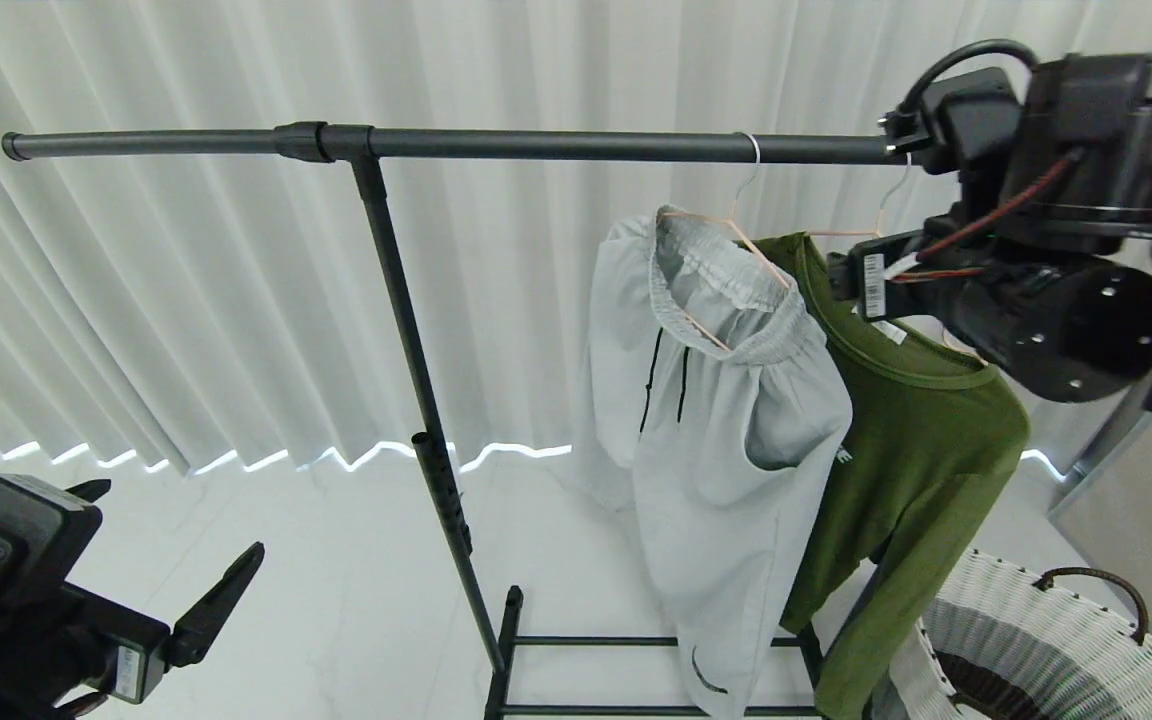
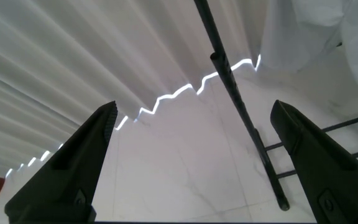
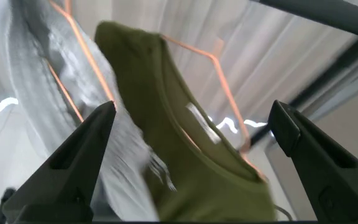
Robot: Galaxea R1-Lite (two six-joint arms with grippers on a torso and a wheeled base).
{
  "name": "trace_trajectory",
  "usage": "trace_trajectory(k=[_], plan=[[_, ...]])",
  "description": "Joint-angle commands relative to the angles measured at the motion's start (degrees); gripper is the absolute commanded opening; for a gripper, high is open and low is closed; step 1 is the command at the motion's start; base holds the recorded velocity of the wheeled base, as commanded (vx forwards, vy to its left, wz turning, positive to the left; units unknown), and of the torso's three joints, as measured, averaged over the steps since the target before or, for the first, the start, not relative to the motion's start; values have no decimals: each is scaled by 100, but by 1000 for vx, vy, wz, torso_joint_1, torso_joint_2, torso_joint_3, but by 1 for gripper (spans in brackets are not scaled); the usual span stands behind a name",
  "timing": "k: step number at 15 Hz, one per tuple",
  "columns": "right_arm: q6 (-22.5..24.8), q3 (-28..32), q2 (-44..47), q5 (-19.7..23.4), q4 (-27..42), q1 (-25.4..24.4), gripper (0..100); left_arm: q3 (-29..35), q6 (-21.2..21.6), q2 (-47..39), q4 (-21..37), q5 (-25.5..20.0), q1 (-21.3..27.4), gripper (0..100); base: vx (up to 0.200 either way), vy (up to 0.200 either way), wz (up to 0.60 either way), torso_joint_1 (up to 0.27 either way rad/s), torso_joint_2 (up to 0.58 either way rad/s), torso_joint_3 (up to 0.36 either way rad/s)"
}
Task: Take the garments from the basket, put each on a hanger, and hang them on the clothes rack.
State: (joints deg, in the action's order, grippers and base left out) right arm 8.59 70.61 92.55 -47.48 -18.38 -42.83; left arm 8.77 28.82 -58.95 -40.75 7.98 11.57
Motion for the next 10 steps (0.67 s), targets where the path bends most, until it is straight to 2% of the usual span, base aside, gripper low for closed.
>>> trace_trajectory(k=[1, 4, 6, 7, 8, 10], plan=[[11, -1049, -1371, 55, 19, -15, 100, -6, 1, -11, 6, 1, -85, 100, 0, 0, 0, 0, 0, 0], [11, -2069, -2628, 398, 54, 81, 100, -77, 1, 15, 6, 1, -340, 100, 0, 0, 0, 0, 0, 0], [46, -2534, -3270, 406, 230, 310, 100, 2, 36, 51, 6, 10, -550, 100, 0, 0, 0, 0, 0, 0], [46, -2719, -3577, 424, 494, 477, 100, -6, 36, 103, -3, 10, -700, 100, -200, 0, 0, -2, 2, 7], [46, -2956, -4105, 450, 1056, 688, 100, -77, 1, 253, -3, 10, -946, 100, -200, 0, 0, -2, -7, 2], [37, -3044, -4861, 442, 2137, 1092, 100, -244, 10, 569, 6, 10, -1341, 100, -200, 0, 0, 14, 7, 0]])
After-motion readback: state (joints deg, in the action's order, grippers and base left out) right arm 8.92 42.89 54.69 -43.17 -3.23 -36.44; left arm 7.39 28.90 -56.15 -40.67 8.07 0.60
